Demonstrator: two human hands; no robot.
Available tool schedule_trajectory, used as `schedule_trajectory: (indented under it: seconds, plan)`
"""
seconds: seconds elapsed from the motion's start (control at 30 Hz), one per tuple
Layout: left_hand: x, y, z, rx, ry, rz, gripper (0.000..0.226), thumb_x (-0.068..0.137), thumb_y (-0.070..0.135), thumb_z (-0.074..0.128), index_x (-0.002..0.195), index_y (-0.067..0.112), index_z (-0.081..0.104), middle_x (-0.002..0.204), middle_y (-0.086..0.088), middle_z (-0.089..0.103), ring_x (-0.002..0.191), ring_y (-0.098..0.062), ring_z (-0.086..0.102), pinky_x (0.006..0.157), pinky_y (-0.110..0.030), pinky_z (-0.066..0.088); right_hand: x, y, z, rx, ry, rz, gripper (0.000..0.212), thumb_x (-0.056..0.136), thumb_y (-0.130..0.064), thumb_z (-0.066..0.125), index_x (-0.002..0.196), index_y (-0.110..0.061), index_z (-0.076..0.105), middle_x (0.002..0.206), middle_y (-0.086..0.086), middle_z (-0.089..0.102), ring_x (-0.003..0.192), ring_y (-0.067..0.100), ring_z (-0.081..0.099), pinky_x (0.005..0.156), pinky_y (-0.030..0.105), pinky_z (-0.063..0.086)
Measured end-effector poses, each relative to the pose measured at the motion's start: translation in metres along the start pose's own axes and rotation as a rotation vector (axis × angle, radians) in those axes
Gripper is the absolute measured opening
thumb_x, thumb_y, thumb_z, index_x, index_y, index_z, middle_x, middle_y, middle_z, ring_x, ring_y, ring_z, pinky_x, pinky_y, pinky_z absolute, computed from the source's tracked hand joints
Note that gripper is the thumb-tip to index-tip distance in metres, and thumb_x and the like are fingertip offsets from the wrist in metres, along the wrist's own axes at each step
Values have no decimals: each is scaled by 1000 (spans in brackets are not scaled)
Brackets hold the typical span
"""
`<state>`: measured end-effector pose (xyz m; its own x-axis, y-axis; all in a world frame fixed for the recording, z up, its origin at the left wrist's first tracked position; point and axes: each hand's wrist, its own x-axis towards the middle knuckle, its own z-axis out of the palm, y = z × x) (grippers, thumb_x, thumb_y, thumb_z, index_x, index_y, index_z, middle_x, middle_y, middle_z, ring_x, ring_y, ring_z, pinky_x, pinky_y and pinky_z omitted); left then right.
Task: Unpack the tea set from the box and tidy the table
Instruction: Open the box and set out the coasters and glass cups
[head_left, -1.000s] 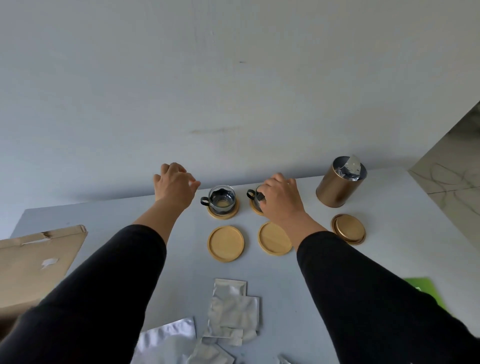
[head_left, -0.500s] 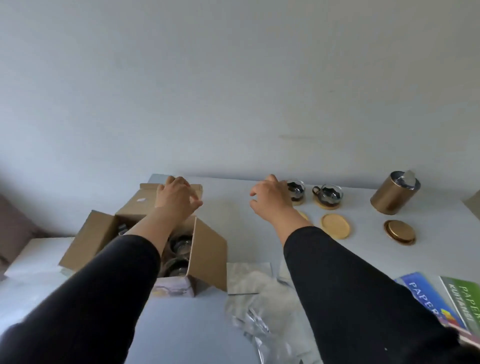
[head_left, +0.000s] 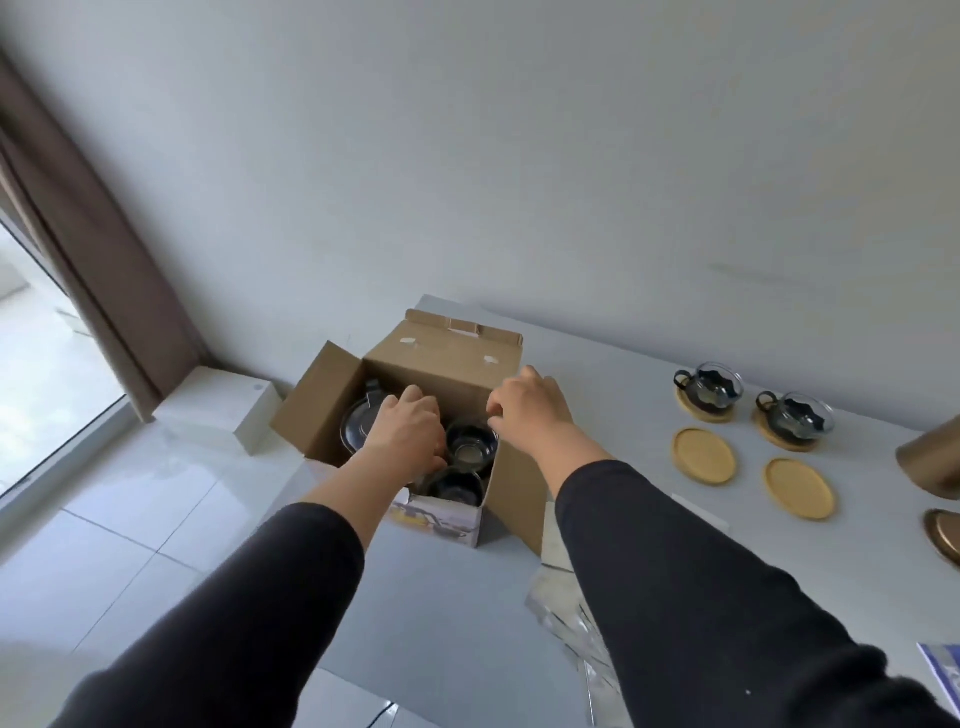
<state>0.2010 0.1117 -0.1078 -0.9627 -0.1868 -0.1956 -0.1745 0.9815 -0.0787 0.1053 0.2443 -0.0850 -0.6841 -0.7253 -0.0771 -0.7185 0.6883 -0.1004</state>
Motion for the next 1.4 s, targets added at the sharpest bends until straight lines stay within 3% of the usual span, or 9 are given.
schedule_trajectory:
  seconds: [0.1, 0.17, 0.33, 0.53, 0.67, 1.1, 1.23, 1.4]
  plan:
    - [2, 4, 1, 24, 7, 20, 31, 88, 42, 59, 111, 23, 68, 114, 5, 54, 103, -17, 40, 86, -30, 38, 14, -10, 5, -81, -56, -90, 21, 91, -21, 56, 102, -24, 73, 116, 4, 64, 123, 25, 43, 94, 35, 38]
    - [3, 3, 4, 12, 12, 26, 31, 88, 37, 59, 114, 20, 65, 114, 5, 54, 102, -17, 40, 86, -30, 36, 21, -17, 8, -155, -118, -119, 21, 90, -24, 58, 105, -24, 72, 117, 6, 62, 116, 25, 48, 94, 35, 39]
    - [-1, -13, 9, -140, 56, 47, 25, 85, 38, 64, 108, 29, 70, 135, 8, 45, 127, -18, 31, 103, -37, 32, 24, -27, 19, -361, -254, -148, 21, 92, -19, 52, 107, -19, 67, 113, 5, 65, 113, 25, 54, 95, 36, 35]
    - [-12, -38, 13, -239, 149, -54, 57, 78, 47, 68, 132, 35, 52, 136, 9, 44, 135, -16, 27, 107, -37, 27, 25, -35, 16, -475, -316, -145, 22, 95, -19, 48, 109, -18, 64, 114, 4, 66, 111, 24, 58, 100, 36, 31]
    - [-10, -36, 16, -252, 151, -84, 63, 79, 46, 68, 137, 35, 46, 139, 9, 42, 136, -17, 27, 109, -37, 27, 24, -42, 21, -515, -366, -166, 21, 96, -21, 50, 111, -19, 64, 115, 2, 66, 112, 24, 57, 105, 40, 29]
    - [-8, -36, 25, -300, 175, -110, 65, 80, 42, 67, 140, 35, 42, 140, 8, 39, 135, -18, 27, 110, -39, 24, 23, -49, 26, -510, -339, -163, 25, 98, -18, 47, 116, -19, 63, 120, 4, 65, 117, 25, 55, 102, 38, 30]
    - [-8, -34, 25, -329, 172, -131, 67, 80, 41, 69, 140, 33, 41, 142, 7, 38, 137, -18, 26, 111, -40, 23, 20, -48, 18, -494, -302, -170, 26, 96, -15, 47, 114, -18, 65, 118, 6, 65, 115, 26, 55, 103, 39, 32]
    - [-10, -35, 20, -406, 168, -144, 71, 74, 42, 75, 134, 28, 40, 141, 4, 43, 135, -20, 33, 111, -41, 27, 14, -41, 3, -514, -247, -172, 17, 94, -22, 54, 102, -19, 69, 107, 4, 68, 106, 25, 57, 94, 36, 36]
